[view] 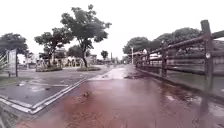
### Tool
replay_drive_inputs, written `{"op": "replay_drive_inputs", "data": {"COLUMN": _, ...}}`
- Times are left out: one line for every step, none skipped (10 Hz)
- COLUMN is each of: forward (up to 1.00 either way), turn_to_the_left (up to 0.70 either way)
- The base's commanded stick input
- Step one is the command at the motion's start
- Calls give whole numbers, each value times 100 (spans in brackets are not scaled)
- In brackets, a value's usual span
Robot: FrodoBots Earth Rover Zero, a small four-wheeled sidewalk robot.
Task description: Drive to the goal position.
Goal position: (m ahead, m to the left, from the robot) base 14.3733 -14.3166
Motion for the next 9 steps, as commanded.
{"op": "replay_drive_inputs", "data": {"forward": 70, "turn_to_the_left": 0}}
{"op": "replay_drive_inputs", "data": {"forward": 70, "turn_to_the_left": 0}}
{"op": "replay_drive_inputs", "data": {"forward": 70, "turn_to_the_left": 0}}
{"op": "replay_drive_inputs", "data": {"forward": 70, "turn_to_the_left": 0}}
{"op": "replay_drive_inputs", "data": {"forward": 70, "turn_to_the_left": 0}}
{"op": "replay_drive_inputs", "data": {"forward": 70, "turn_to_the_left": 0}}
{"op": "replay_drive_inputs", "data": {"forward": 70, "turn_to_the_left": 0}}
{"op": "replay_drive_inputs", "data": {"forward": 70, "turn_to_the_left": 0}}
{"op": "replay_drive_inputs", "data": {"forward": 70, "turn_to_the_left": 0}}
